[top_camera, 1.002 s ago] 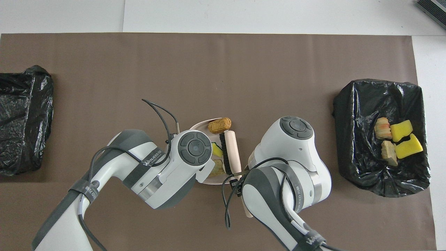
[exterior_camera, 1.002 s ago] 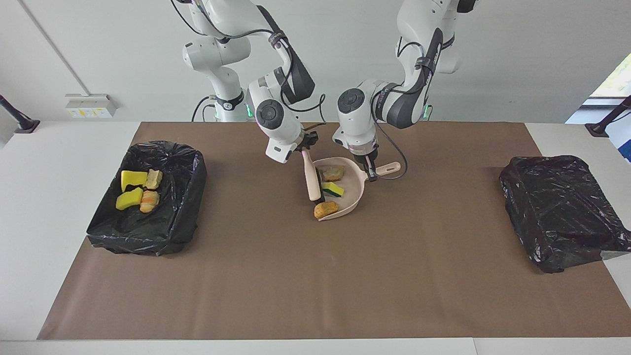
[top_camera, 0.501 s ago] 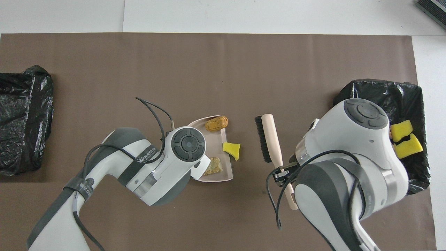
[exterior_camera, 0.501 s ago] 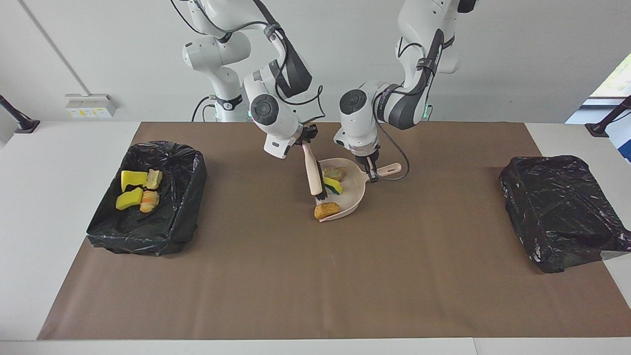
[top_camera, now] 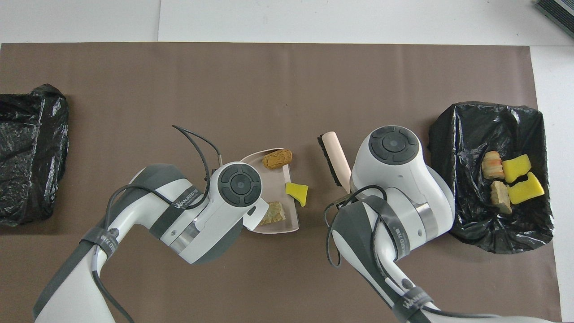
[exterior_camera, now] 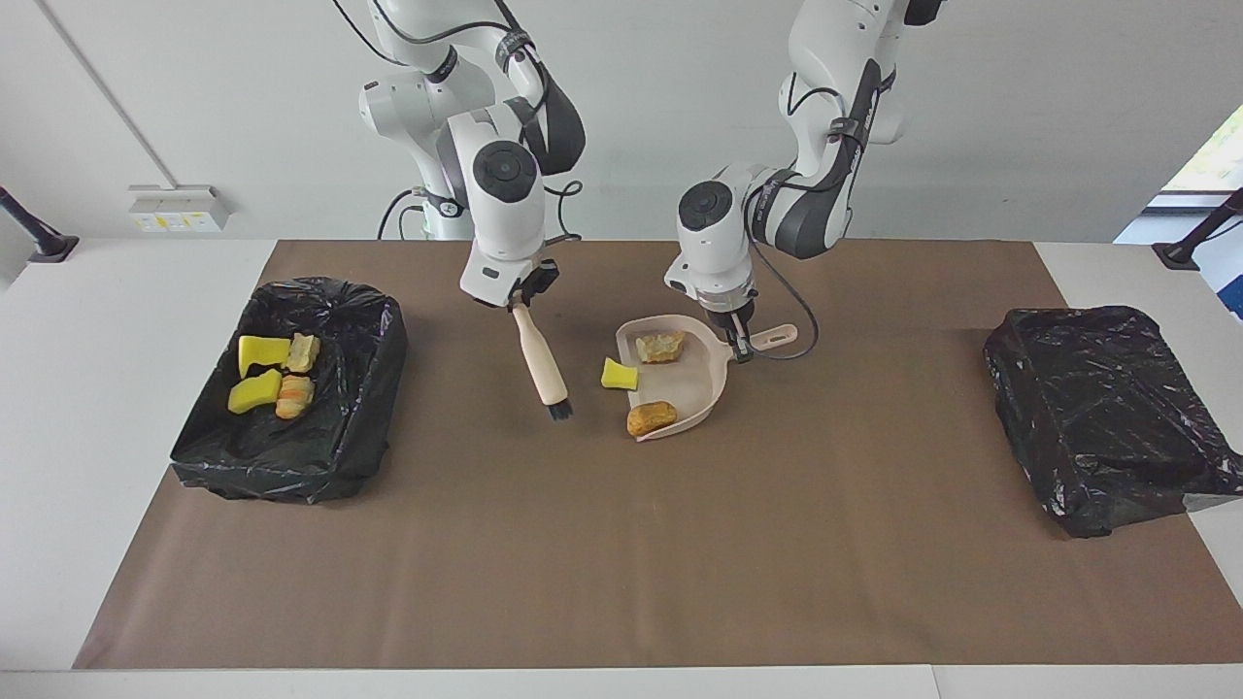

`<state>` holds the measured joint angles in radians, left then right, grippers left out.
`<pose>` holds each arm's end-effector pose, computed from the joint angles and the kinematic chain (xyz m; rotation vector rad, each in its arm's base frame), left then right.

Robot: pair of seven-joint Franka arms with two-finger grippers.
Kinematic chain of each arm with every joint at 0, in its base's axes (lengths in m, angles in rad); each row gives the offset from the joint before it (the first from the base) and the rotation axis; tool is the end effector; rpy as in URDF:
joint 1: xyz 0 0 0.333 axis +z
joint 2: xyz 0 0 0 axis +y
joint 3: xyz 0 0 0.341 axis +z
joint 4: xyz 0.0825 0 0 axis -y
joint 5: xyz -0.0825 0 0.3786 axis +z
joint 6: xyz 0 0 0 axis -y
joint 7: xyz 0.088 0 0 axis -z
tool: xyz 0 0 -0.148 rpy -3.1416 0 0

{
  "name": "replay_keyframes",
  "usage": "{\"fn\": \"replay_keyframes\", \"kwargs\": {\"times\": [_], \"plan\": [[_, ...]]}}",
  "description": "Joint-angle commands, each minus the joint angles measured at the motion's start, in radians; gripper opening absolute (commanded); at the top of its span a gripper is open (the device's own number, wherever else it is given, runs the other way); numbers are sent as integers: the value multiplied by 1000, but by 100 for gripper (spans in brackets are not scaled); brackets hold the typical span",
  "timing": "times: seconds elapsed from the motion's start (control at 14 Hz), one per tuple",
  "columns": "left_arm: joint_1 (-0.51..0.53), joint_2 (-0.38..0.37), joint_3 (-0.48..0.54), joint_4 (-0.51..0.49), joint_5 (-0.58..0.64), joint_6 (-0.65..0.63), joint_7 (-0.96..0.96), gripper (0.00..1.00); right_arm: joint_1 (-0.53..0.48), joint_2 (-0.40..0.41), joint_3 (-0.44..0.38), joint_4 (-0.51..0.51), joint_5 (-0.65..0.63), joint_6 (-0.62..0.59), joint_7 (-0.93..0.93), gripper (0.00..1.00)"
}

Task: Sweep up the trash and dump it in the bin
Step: 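Sweep the sponge pieces and debris into the dustpan with the right gripper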

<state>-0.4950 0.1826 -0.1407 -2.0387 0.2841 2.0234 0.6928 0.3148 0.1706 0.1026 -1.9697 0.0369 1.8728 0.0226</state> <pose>0.4620 -0.3064 0.3306 -2.1550 1.9648 0.2922 0.5000 0.2251 0.3550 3.0486 0.5862 -0.4239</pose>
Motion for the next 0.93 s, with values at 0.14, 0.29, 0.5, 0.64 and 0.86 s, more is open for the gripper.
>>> {"fn": "replay_keyframes", "kwargs": {"times": [0.14, 0.29, 0.5, 0.64, 0.86], "plan": [[13, -28, -2, -43, 15, 28, 20, 0, 39, 64, 5, 26, 196, 33, -53, 0], [15, -28, -2, -43, 15, 28, 33, 0, 43, 53, 28, 22, 318, -4, -53, 0], [16, -28, -2, -43, 15, 28, 43, 0, 43, 35, 49, 5, 418, -27, -52, 0], [18, -28, -3, -43, 10, 28, 40, 0, 40, 9, 45, 6, 429, -35, -30, 0], [42, -25, -4, -44, 9, 41, 45, 0, 20, -81, 35, 14, 294, -121, 55, 0]]}}
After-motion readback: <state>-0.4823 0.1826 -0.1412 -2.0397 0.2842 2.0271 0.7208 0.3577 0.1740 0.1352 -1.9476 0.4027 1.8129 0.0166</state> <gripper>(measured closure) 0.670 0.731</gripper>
